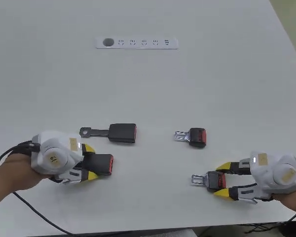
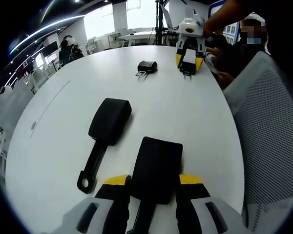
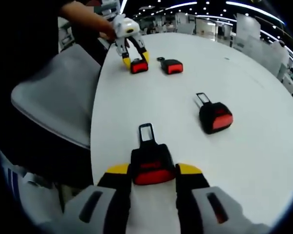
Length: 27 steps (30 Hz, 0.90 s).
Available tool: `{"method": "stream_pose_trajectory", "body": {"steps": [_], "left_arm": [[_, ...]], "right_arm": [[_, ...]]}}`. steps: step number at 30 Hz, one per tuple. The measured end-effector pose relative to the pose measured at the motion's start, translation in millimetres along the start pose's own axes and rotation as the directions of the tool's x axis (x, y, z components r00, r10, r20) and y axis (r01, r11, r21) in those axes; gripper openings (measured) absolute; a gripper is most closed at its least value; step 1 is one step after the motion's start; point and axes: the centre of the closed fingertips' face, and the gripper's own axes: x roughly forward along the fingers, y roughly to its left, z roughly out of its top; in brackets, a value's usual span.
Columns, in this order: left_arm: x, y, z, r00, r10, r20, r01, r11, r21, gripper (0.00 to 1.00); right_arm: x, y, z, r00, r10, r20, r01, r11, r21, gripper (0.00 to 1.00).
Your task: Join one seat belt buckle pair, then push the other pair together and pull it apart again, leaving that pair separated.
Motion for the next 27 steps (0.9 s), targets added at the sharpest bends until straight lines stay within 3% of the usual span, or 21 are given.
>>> {"method": "stream_pose_trajectory", "body": {"steps": [9, 17, 27], "left_arm": [[0.4, -1.7, 0.4, 0.9995, -0.029, -0.009, 0.029, 0.998, 0.056, 0.37], [0.9, -2.4, 0.8, 0.9984, -0.047, -0.031, 0.049, 0.996, 0.079, 0.37], [0.8, -2.1, 0.8, 0.9964, -0.064, -0.055, 0.069, 0.993, 0.094, 0.37]], "right_arm": [[1.2, -0.1, 2.7, 1.0, -0.003, 0.003, 0.003, 1.0, -0.002, 0.34], [9.4, 0.4, 15.6, 0.9998, -0.004, 0.019, 0.005, 1.0, -0.007, 0.34], [30.6, 6.4, 47.3, 0.9966, 0.007, 0.081, -0.006, 1.0, -0.02, 0.34]]}}
